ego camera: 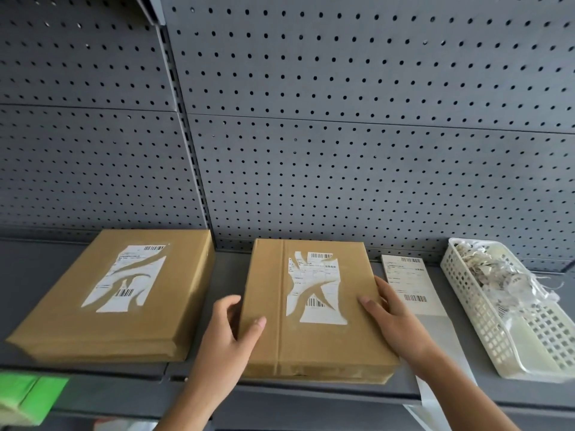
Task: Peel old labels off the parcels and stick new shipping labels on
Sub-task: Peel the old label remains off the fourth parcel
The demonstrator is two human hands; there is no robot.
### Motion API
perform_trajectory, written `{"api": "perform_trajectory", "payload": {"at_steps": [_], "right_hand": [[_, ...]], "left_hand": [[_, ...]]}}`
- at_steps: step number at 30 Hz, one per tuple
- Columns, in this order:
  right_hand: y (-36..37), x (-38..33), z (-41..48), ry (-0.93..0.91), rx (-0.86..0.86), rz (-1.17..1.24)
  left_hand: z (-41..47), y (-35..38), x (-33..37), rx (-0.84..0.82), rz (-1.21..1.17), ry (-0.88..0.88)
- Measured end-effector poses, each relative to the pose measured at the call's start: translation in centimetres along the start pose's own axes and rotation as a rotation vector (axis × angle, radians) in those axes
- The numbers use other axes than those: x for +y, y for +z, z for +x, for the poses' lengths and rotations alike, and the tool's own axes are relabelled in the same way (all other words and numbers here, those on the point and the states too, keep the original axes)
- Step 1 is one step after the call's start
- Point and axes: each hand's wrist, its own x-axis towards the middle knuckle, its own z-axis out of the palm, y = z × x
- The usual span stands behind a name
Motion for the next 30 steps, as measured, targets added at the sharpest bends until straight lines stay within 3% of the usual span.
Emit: {"api": "perform_trajectory", "payload": {"at_steps": [5,9,17,30], "right_hand": [[-0.6,-0.4,0.4,-0.107,0.108,-0.256],[-0.4,-1.6,0.9,-0.241,0.132,-0.413],[1.0,-2.5,3.3,-0.373,0.095,-0.574],[5.1,-4.3,8.8,-0.588,0.039,-0.724]], "left_hand": [[1.2,0.0,1.9,-0.003,0.196,0.277],[3.0,0.7,3.3,-0.044,0.312,0.398],[6.7,2.2,4.4,-0.121,0.513,0.417],[7.5,2.9,3.5,-0.139,0.490,0.399]]}}
